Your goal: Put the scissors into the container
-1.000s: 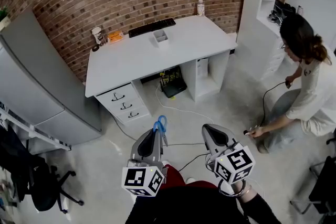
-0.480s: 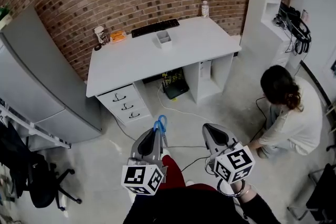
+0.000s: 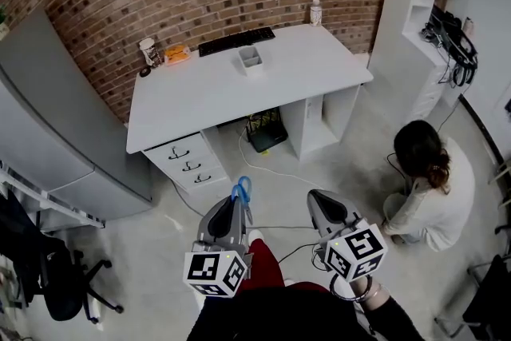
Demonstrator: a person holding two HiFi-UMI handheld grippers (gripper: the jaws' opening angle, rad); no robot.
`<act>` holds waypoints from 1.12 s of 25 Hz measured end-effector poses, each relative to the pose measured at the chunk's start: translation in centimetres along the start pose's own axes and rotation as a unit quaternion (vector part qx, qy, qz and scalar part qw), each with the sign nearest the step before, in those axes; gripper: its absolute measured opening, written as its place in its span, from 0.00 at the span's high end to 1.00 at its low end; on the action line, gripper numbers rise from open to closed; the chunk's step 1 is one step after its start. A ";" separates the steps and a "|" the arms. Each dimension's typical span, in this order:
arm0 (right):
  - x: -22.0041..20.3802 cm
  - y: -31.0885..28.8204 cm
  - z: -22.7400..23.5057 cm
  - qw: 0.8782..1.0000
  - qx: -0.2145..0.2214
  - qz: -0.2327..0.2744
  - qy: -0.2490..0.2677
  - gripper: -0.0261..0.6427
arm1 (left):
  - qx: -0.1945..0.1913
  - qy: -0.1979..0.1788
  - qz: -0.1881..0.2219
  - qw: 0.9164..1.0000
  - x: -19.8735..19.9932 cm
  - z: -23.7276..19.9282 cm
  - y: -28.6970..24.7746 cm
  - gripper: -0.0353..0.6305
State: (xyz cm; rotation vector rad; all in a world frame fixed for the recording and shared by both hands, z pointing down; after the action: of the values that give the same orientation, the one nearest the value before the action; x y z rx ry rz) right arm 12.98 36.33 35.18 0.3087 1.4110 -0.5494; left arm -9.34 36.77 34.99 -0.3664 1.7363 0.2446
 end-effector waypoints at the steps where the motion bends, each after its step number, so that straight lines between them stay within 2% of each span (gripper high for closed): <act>1: -0.1 -0.5 0.2 1.000 -0.001 -0.002 -0.001 0.95 | 0.000 0.002 -0.002 1.000 -0.1 -0.3 -0.4 0.90; 18: 0.0 -12.5 2.8 0.999 -0.006 -0.040 -0.024 0.95 | -0.013 0.021 -0.032 0.999 0.2 -8.1 -10.1 0.90; 28: 0.9 -20.2 3.2 0.999 -0.007 -0.046 -0.028 0.95 | -0.018 0.029 -0.039 0.999 1.0 -13.7 -15.3 0.90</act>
State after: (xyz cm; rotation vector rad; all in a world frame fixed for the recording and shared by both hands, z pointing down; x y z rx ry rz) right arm 4.91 17.58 37.15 0.2169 1.3786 -0.6186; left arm -16.24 17.60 37.24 -0.4721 1.7726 0.2108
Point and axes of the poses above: the fingertips, and each gripper's own axes: y backward along the fingers, z to its right, x out of its top, the point moved 7 cm from there along y, backward along the fingers, and after that the axes turned 3 degrees about z, right-handed, at the moved point
